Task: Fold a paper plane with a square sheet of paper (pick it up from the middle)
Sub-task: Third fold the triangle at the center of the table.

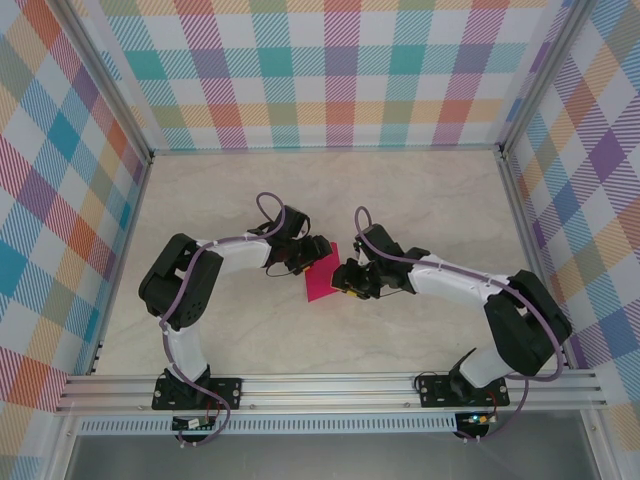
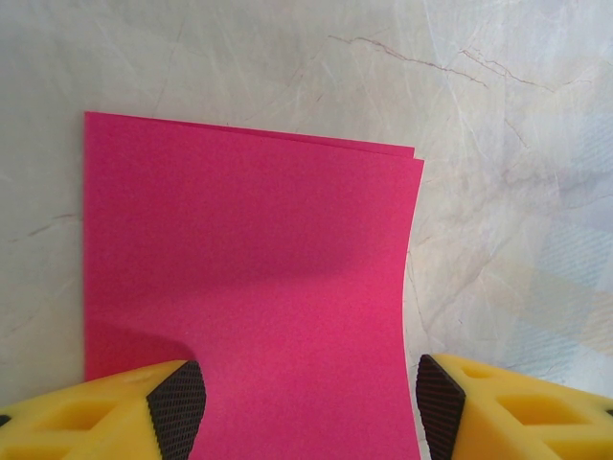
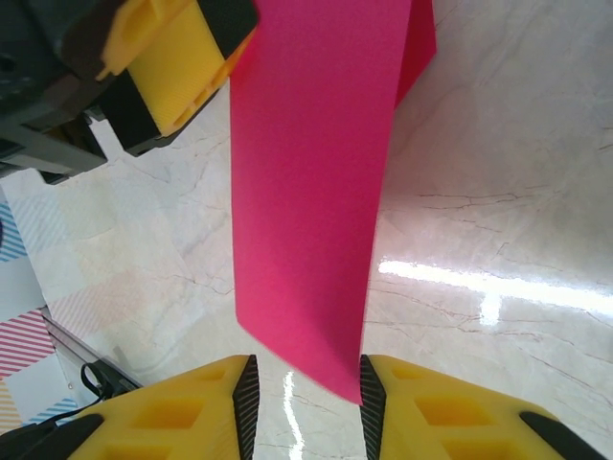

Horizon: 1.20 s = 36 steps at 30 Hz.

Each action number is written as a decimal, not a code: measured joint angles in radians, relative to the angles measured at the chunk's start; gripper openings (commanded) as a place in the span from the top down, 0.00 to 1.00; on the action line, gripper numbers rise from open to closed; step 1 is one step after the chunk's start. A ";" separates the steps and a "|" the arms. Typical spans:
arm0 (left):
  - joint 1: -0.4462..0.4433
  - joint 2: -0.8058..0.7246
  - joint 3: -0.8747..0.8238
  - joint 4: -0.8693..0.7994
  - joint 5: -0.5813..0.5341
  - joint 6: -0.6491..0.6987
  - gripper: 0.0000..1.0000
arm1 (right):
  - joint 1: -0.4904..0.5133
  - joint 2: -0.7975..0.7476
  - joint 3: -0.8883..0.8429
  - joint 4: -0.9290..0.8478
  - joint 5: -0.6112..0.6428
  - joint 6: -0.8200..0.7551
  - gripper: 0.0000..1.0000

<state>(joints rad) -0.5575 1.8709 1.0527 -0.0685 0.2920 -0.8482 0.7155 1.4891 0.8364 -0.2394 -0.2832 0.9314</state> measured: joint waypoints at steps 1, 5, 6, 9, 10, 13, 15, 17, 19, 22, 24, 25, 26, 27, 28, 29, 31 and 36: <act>0.000 0.000 0.000 0.000 0.000 0.000 0.35 | 0.000 -0.005 -0.003 0.000 0.001 0.000 0.63; 0.000 0.000 0.000 0.000 0.000 0.000 0.35 | 0.000 -0.011 -0.010 0.007 0.003 0.000 0.64; 0.000 0.000 0.000 0.000 0.000 0.000 0.35 | 0.000 -0.011 -0.011 0.011 0.002 0.001 0.64; 0.000 0.000 0.000 0.000 0.001 0.000 0.35 | 0.000 -0.006 -0.012 0.019 -0.006 0.008 0.66; 0.000 0.000 0.000 0.000 0.002 0.000 0.35 | 0.000 0.000 -0.012 0.024 -0.008 0.012 0.67; 0.000 0.000 0.000 0.000 0.004 0.000 0.35 | 0.000 0.021 -0.013 0.036 -0.014 0.031 0.71; 0.000 0.000 0.000 0.000 0.004 0.000 0.35 | 0.000 0.031 -0.016 0.040 -0.016 0.042 0.72; 0.000 0.000 0.000 0.000 0.004 0.000 0.34 | 0.000 0.033 -0.019 0.041 -0.016 0.052 0.73; 0.000 0.000 0.000 0.000 0.005 0.000 0.34 | 0.000 0.033 -0.019 0.041 -0.016 0.056 0.73; 0.000 0.000 0.000 0.000 0.005 0.000 0.34 | 0.000 0.035 -0.019 0.041 -0.015 0.057 0.72; 0.000 0.000 0.000 0.000 0.006 0.001 0.34 | 0.000 0.042 -0.019 0.038 -0.014 0.059 0.71; 0.000 0.000 0.000 0.000 0.006 0.002 0.34 | 0.000 0.047 -0.019 0.035 -0.012 0.060 0.71; 0.000 0.000 0.000 0.000 0.006 0.003 0.34 | 0.000 0.053 -0.019 0.029 -0.012 0.061 0.71; 0.000 0.000 0.000 0.000 0.006 0.003 0.34 | 0.000 0.062 -0.019 0.020 -0.010 0.064 0.70; 0.000 0.000 0.000 0.000 0.006 0.003 0.34 | 0.000 0.069 -0.019 0.011 -0.006 0.068 0.69; 0.000 0.000 0.000 0.000 0.006 0.003 0.35 | 0.000 0.077 -0.019 -0.001 -0.002 0.073 0.68; 0.000 0.000 0.000 0.000 0.006 0.003 0.34 | 0.000 0.089 -0.019 -0.026 0.011 0.080 0.66; 0.000 0.000 0.000 0.000 0.006 0.002 0.34 | 0.000 0.095 -0.018 -0.071 0.033 0.082 0.62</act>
<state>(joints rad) -0.5571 1.8709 1.0523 -0.0681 0.2985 -0.8459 0.7155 1.5841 0.8181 -0.3103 -0.2501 1.0138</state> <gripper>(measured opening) 0.656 0.373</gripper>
